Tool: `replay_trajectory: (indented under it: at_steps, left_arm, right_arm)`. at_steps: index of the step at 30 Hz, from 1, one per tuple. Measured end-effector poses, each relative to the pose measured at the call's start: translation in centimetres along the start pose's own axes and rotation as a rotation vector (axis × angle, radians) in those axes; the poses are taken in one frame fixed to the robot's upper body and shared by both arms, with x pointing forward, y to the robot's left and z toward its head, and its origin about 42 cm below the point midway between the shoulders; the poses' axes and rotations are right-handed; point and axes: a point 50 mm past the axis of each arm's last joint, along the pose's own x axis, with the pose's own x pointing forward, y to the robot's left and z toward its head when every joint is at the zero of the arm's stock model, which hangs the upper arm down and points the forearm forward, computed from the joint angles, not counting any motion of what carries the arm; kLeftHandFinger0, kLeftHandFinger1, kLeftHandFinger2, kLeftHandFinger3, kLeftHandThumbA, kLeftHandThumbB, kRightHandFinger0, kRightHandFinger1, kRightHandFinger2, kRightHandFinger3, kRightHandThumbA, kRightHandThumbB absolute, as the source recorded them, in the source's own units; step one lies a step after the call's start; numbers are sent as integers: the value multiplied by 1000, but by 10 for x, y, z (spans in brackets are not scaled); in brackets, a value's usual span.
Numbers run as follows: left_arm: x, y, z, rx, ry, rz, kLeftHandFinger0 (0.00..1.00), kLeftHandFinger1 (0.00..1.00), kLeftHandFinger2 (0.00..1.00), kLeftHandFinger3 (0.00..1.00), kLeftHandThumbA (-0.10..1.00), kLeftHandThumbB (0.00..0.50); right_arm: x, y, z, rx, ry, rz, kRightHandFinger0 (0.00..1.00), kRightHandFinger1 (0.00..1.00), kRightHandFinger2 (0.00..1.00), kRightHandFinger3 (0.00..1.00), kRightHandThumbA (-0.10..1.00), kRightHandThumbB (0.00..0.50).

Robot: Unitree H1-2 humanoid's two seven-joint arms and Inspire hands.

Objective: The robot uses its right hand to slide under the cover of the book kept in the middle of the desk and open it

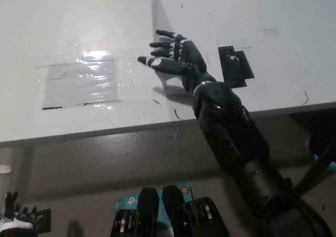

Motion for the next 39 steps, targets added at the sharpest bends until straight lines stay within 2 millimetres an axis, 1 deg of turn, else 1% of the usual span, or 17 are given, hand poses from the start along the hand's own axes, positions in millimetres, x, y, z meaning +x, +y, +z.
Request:
replay_trajectory:
  at_steps: [5, 8, 11, 12, 13, 16, 19, 20, 21, 23, 26, 27, 28, 30, 33, 35, 39]
  left_arm:
    - [0, 0, 1, 3, -1, 0, 969, 986, 966, 1000, 1000, 20]
    - [0, 0, 1, 4, 0, 0, 974, 978, 950, 998, 1000, 29]
    - [0, 0, 1, 8, 3, 0, 988, 994, 969, 1000, 1000, 31]
    - [0, 0, 1, 8, 4, 0, 978, 981, 956, 1000, 1000, 35]
    - [0, 0, 1, 9, 4, 0, 981, 980, 956, 1000, 1000, 32]
    - [0, 0, 1, 10, 6, 1, 954, 970, 951, 1000, 1000, 33]
    - [0, 0, 0, 13, 8, 1, 916, 951, 924, 1000, 1000, 16]
    - [0, 0, 0, 14, 9, 2, 918, 951, 935, 1000, 1000, 12]
    - [0, 0, 0, 14, 9, 2, 916, 953, 952, 1000, 1000, 5]
    - [0, 0, 0, 16, 10, 2, 926, 955, 976, 1000, 1000, 4]
    - [0, 0, 0, 18, 11, 1, 985, 996, 1000, 1000, 1000, 0]
    - [0, 0, 0, 19, 11, 1, 975, 985, 1000, 1000, 1000, 0]
    - [0, 0, 0, 19, 11, 1, 974, 984, 1000, 1000, 1000, 0]
    - [0, -1, -1, 23, 12, 1, 976, 973, 1000, 1000, 1000, 0]
    - [0, -1, -1, 31, 12, 0, 987, 967, 997, 1000, 1000, 0]
    - [0, -2, -1, 37, 11, 1, 992, 969, 999, 1000, 1000, 0]
    - [-1, -3, -1, 48, 7, 9, 979, 965, 1000, 1000, 1000, 0]
  right_arm:
    - [6, -2, 3, -269, 6, 68, 442, 504, 562, 759, 1000, 263]
    - [8, -2, -1, -411, 7, 110, 497, 505, 573, 774, 1000, 309]
    - [7, 3, -11, -585, 22, 176, 530, 500, 559, 730, 1000, 306]
    - [7, 4, -14, -629, 25, 192, 562, 599, 654, 690, 1000, 337]
    - [6, 4, -18, -690, 29, 212, 558, 600, 653, 704, 1000, 336]
    - [4, 4, -29, -843, 33, 263, 523, 590, 636, 833, 1000, 352]
    - [2, 5, -34, -990, 17, 318, 323, 416, 500, 795, 1000, 350]
    - [1, 6, -34, -1041, 8, 335, 369, 443, 506, 793, 1000, 348]
    - [1, 7, -34, -1092, -1, 349, 283, 304, 364, 629, 1000, 363]
    - [2, 6, -32, -1196, -20, 374, 256, 164, 193, 396, 1000, 371]
    - [4, 5, -30, -1333, -44, 401, 246, 116, 119, 218, 1000, 374]
    - [4, 6, -30, -1380, -52, 410, 126, 31, 34, 65, 1000, 367]
    - [5, 7, -30, -1429, -62, 418, 116, 26, 28, 54, 1000, 367]
    - [6, 9, -28, -1518, -87, 433, 254, 108, 64, 32, 1000, 379]
    - [7, 15, -23, -1642, -133, 465, 283, 138, 93, 45, 1000, 373]
    - [8, 21, -17, -1722, -174, 487, 256, 119, 80, 24, 1000, 367]
    - [9, 39, -6, -1872, -272, 537, 50, 10, 0, 16, 1000, 354]
